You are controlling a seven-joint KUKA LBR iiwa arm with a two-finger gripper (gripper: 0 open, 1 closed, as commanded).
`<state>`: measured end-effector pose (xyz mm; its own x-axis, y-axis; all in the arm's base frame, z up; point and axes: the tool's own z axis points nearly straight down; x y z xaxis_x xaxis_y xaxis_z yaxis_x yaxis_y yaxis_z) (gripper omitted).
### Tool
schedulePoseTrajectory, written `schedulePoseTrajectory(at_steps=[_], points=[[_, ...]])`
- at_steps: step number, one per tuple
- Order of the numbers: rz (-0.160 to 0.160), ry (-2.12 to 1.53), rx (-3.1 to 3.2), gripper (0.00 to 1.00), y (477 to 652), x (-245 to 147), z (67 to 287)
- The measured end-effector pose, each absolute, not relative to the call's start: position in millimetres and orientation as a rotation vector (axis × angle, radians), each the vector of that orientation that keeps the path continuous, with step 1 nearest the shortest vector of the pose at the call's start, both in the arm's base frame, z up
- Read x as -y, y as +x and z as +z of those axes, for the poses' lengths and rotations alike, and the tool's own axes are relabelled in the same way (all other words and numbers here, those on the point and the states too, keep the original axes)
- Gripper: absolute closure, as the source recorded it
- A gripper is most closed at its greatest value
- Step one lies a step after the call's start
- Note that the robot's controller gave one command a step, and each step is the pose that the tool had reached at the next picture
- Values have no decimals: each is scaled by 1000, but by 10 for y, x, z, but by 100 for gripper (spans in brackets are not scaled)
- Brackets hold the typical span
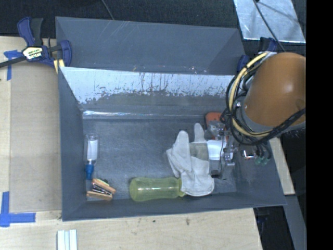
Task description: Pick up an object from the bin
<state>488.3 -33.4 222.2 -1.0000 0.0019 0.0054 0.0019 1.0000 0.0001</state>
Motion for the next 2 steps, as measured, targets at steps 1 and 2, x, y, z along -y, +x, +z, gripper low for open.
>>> schedulePoseTrajectory(at_steps=[1, 2], points=[[1, -1, 3145, 0, 4898, 333, 2266], [2, -4, 3150, 0, 5098, 708, 1528]])
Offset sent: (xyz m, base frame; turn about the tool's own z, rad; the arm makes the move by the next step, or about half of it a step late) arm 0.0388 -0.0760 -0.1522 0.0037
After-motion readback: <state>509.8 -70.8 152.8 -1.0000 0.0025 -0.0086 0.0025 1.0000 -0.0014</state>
